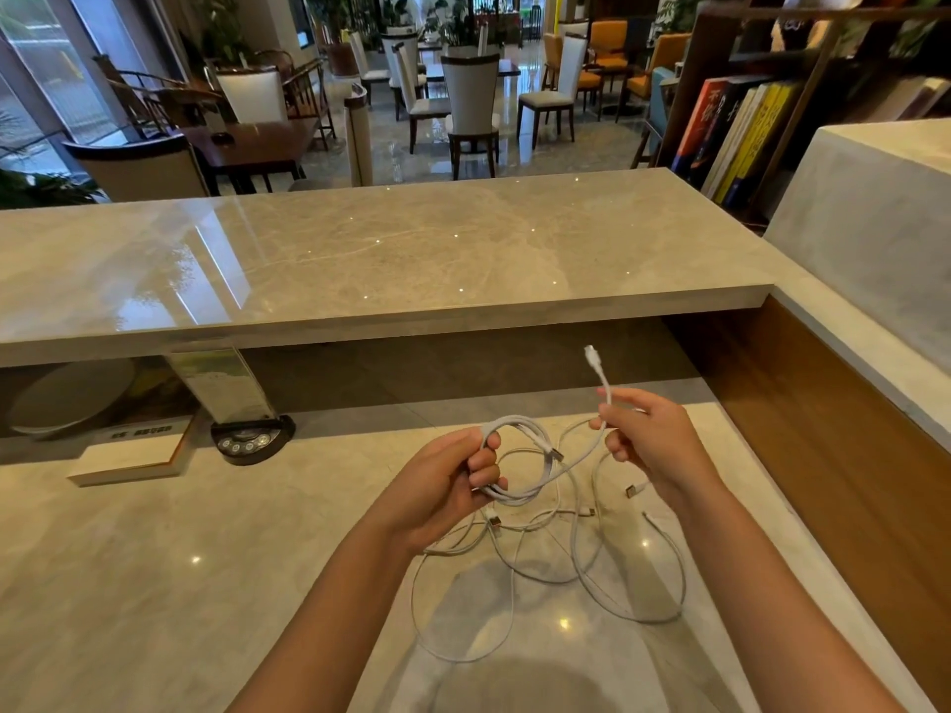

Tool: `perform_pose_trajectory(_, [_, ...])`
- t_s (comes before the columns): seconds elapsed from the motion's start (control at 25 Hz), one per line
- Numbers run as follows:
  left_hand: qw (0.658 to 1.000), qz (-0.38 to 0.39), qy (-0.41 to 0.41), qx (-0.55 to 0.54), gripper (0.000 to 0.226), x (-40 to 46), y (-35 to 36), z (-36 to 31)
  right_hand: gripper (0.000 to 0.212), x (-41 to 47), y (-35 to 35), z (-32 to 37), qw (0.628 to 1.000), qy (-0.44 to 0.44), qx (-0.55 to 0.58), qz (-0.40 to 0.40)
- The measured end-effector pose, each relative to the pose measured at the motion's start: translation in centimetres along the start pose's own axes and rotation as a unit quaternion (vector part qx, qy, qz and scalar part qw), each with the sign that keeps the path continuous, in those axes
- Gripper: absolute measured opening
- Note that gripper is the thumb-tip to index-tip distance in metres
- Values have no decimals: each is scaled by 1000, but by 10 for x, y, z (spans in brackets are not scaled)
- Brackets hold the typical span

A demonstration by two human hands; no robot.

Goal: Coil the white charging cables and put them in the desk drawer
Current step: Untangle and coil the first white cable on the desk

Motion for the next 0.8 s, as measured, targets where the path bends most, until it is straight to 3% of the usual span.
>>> perform_pose_trajectory(0.08, [998, 25, -8, 60, 26, -2, 2, -9, 28, 2, 10, 16, 984, -37, -149, 89])
perform_pose_trajectory(0.16, [994, 48, -11, 101, 26, -4, 4, -17, 26, -2, 24, 29, 939, -83, -292, 161])
perform_pose_trajectory(0.24, [991, 73, -18, 110, 27, -3, 7, -19, 24, -8, 39, 39, 903, -125, -350, 214])
perform_pose_trajectory(0.52, [992, 103, -31, 69, 25, -1, 10, -6, 31, -28, 69, 59, 889, -198, -299, 284])
perform_pose_trajectory(0.6, [993, 98, -35, 57, 19, 1, 11, -2, 19, -34, 79, 62, 896, -206, -261, 295])
perform_pose_trajectory(0.72, [993, 95, -34, 68, 15, 2, 8, -2, 43, -38, 84, 65, 874, -238, -298, 301])
perform_pose_trajectory(0.8, [993, 83, -38, 70, 13, 0, 7, -3, 48, -38, 82, 65, 861, -248, -318, 311])
Point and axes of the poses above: each hand's wrist, its own x-axis towards the middle knuckle, its own y-axis out of the palm, z = x × y, the point moved 8 cm from there along x, towards the middle knuckle, and after that the axes turned 8 degrees about -x, right-handed, at the moved point
